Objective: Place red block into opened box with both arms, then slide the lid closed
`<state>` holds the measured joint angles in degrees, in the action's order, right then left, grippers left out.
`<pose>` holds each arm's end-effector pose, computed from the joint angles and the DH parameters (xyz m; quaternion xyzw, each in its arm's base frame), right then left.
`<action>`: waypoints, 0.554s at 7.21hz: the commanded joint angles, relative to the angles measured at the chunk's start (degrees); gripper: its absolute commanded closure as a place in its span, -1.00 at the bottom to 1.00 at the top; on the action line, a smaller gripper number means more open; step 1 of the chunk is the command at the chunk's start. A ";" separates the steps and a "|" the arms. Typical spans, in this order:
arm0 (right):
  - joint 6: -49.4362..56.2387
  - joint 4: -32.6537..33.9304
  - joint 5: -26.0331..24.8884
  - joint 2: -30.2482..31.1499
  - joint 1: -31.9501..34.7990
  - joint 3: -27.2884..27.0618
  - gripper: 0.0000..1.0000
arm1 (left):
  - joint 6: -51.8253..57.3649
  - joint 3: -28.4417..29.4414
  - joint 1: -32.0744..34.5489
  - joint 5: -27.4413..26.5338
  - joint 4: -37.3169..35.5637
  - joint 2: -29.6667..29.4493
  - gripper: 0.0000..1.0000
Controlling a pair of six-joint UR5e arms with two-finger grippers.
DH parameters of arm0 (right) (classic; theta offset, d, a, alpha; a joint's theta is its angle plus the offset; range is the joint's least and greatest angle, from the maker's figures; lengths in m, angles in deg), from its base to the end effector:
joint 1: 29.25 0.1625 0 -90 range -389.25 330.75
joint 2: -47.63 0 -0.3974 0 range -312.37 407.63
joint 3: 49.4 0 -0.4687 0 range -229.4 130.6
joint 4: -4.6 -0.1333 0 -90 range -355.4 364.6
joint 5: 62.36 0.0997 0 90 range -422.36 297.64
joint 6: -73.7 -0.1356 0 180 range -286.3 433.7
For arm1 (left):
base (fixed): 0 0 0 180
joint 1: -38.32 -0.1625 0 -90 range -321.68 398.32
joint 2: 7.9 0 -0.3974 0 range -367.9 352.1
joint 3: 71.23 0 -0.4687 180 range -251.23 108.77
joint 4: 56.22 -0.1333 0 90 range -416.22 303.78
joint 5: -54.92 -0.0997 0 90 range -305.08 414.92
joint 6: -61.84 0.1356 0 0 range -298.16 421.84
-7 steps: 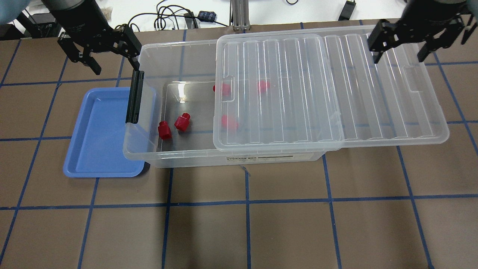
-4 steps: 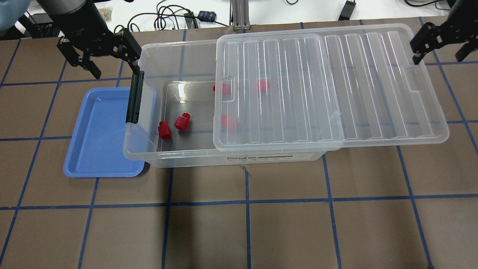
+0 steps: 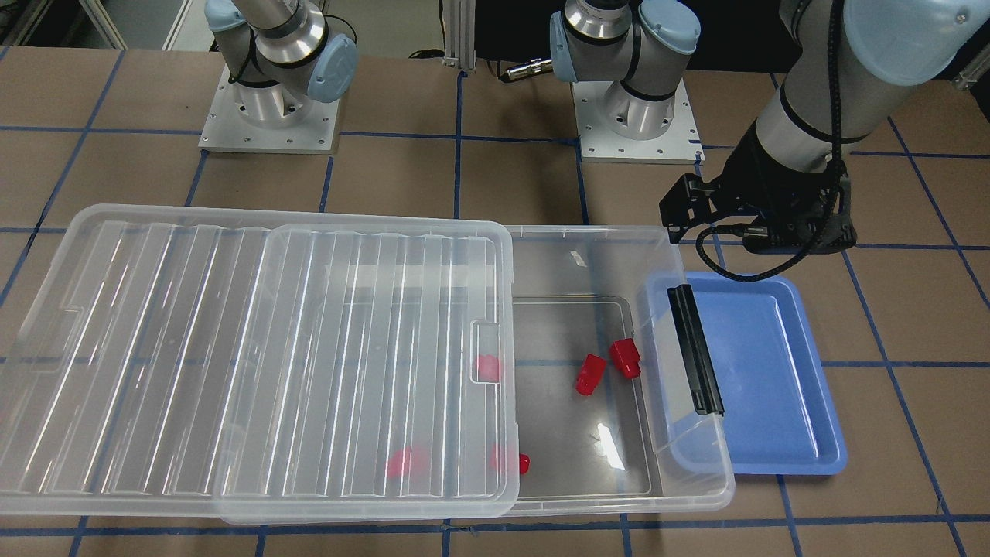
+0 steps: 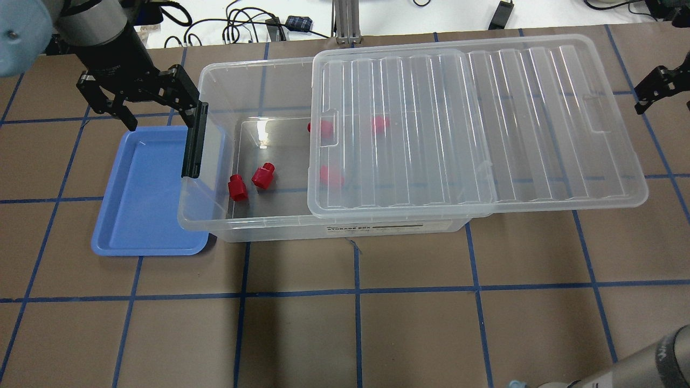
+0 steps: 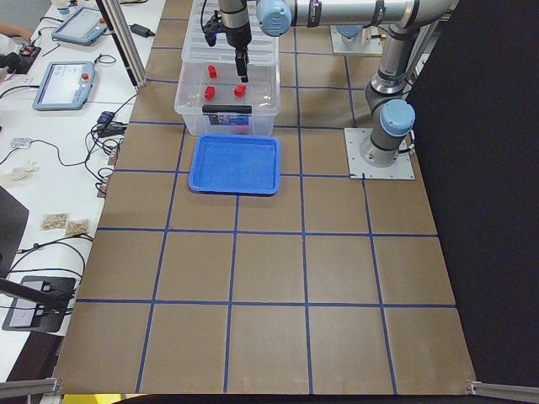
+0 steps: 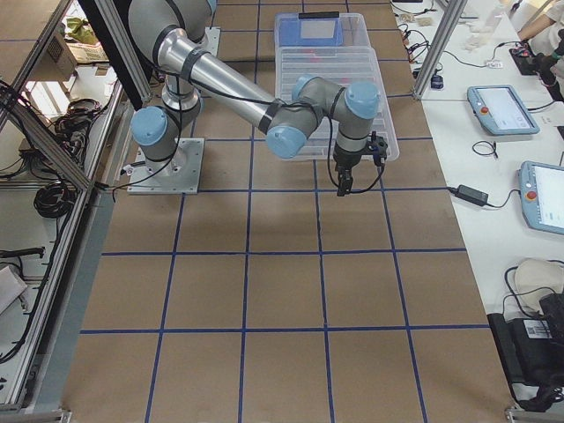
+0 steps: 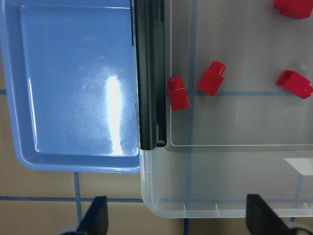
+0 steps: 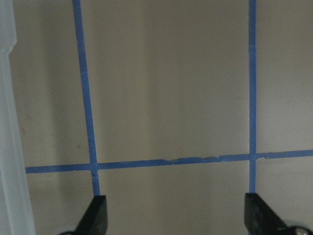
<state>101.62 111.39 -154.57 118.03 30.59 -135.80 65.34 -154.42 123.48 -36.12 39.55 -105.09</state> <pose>-0.2336 -0.6570 0.2736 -0.0197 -0.9996 -0.0033 0.0202 -0.0795 -0.6119 0.4082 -0.0112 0.9985 0.0542 0.0051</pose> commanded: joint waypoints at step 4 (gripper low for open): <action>-2.96 -0.35 2.21 0.26 6.33 -0.79 -1.00 | 0.36 -0.83 0.01 0.70 -0.23 0.43 -1.00</action>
<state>98.99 111.20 -152.69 118.13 35.68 -136.51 65.45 -155.20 123.53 -35.41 39.33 -104.73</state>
